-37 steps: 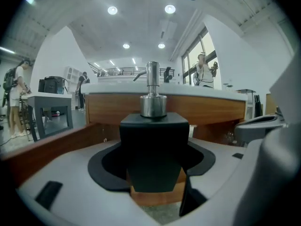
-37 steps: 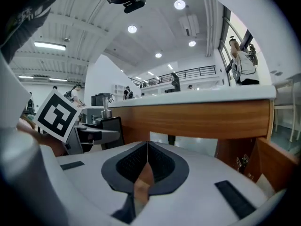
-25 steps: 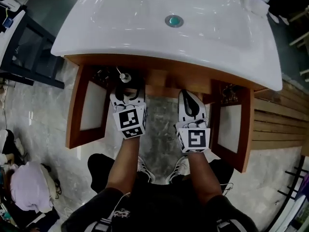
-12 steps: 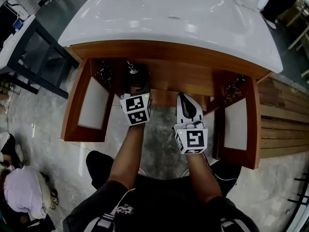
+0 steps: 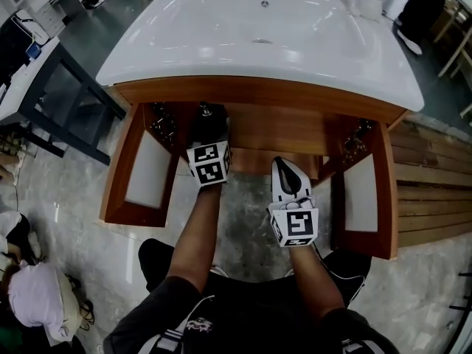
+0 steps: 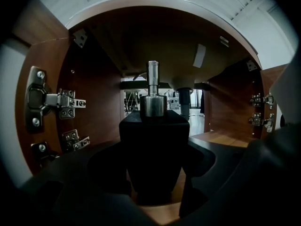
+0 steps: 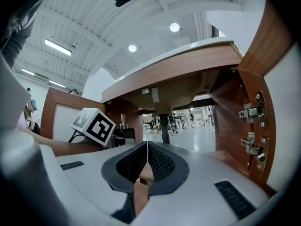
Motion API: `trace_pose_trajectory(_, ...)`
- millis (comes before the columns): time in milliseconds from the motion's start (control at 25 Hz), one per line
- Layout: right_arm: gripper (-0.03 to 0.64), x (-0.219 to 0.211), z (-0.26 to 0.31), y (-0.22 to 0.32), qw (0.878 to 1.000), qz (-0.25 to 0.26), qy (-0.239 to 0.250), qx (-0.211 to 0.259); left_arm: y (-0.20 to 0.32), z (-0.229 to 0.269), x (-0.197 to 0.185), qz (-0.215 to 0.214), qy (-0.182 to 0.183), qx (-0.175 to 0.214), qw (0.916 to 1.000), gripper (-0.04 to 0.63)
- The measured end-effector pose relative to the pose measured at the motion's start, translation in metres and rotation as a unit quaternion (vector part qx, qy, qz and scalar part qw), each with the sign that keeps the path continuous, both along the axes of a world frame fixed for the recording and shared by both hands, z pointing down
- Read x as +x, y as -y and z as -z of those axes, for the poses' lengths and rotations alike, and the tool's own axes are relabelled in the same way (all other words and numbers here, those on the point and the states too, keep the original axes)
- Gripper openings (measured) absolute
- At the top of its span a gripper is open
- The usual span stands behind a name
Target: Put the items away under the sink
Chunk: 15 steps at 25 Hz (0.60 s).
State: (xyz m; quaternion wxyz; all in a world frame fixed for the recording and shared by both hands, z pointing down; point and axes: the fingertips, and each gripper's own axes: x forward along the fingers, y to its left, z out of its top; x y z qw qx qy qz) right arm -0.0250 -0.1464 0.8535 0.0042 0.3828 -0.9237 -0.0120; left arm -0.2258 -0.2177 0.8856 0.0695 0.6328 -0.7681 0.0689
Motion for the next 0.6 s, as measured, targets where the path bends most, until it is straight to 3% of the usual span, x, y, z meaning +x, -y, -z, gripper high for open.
trace_pose_trajectory(600, 0.026, -0.016, -0.002, -0.007, 1.0, 0.018, -0.016, 0.007, 0.016, -0.002, -0.002, 0.0, 0.006, -0.012, 0.9999, 0.313)
